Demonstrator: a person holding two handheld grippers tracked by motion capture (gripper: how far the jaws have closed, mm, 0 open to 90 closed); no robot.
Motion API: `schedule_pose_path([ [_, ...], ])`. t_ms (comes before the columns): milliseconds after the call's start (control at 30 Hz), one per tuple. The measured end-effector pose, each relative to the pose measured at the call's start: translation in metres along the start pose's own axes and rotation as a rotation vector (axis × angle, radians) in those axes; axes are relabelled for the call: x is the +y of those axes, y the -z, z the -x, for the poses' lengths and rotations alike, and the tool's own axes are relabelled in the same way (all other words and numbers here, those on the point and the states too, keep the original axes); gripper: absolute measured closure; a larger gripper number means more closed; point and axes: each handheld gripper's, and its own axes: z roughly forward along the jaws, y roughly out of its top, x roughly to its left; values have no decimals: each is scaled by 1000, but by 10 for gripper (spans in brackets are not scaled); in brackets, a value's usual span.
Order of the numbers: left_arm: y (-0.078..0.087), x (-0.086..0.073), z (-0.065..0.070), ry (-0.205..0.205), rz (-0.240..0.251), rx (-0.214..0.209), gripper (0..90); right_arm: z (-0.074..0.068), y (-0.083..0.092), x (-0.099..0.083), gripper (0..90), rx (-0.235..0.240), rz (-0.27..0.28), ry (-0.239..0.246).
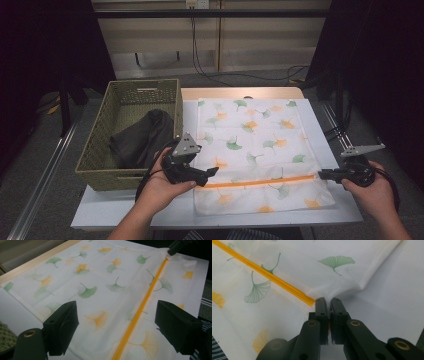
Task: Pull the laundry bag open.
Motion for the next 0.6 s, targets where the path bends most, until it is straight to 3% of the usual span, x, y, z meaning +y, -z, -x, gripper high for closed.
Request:
schedule_pose_path([
  [200,-19,14,5,-18,-4,-34,194,0,7,7,865,39,44,19],
  [267,-26,19,5,-25,-30,-33,196,-2,7,9,865,36,47,39],
  [333,-37,23,6,-21,-8,-56,199,-3,7,10,865,38,43,43],
  [600,-72,45,26,-57,-19,-119,213,-6,11,11,865,44,52,51],
])
